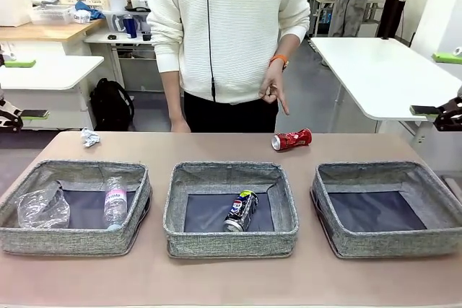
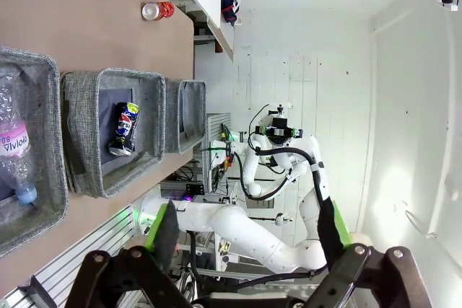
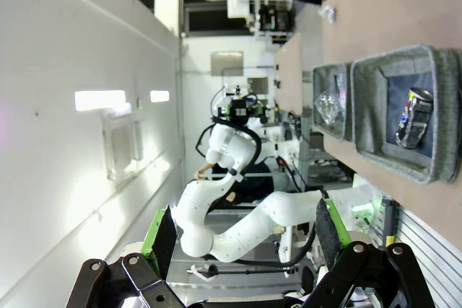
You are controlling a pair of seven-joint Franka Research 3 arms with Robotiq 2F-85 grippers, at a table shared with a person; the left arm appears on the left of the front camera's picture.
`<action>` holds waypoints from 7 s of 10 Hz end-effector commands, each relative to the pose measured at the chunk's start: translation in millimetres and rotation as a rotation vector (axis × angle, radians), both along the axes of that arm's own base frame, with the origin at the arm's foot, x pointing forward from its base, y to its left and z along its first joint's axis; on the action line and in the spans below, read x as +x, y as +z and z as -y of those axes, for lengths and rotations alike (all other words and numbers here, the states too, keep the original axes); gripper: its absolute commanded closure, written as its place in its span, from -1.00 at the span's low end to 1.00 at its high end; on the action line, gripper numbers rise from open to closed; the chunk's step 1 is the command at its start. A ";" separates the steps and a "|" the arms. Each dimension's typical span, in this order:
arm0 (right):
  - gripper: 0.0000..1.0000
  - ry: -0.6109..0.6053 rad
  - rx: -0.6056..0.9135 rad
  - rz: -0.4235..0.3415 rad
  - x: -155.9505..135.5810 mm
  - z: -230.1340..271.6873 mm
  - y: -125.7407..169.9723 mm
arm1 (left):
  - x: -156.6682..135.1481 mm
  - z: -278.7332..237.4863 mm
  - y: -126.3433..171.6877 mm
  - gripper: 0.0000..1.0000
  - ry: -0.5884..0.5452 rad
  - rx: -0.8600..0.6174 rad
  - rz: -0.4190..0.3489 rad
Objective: Sort the waste into the appropriate baskets.
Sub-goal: Pick up the waste item pointed out by the person.
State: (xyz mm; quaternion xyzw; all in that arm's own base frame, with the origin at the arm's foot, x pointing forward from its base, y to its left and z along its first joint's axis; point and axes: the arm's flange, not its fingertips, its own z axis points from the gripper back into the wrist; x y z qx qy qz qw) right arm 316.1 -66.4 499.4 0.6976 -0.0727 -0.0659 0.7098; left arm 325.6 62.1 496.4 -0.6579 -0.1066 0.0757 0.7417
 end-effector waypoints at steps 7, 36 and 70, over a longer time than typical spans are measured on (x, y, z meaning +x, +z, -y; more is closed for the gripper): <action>-1.00 -0.082 -0.305 0.077 21.9 -14.1 5.0 | 0.6 0.1 1.4 -1.00 -0.007 -0.012 0.000; -1.00 1.087 -1.352 1.503 278.1 -200.5 -133.2 | 0.6 0.1 1.4 -1.00 -0.007 -0.012 0.000; 1.00 1.238 -1.183 1.316 370.7 -202.8 -189.9 | 0.6 0.1 1.4 -1.00 -0.007 -0.012 0.000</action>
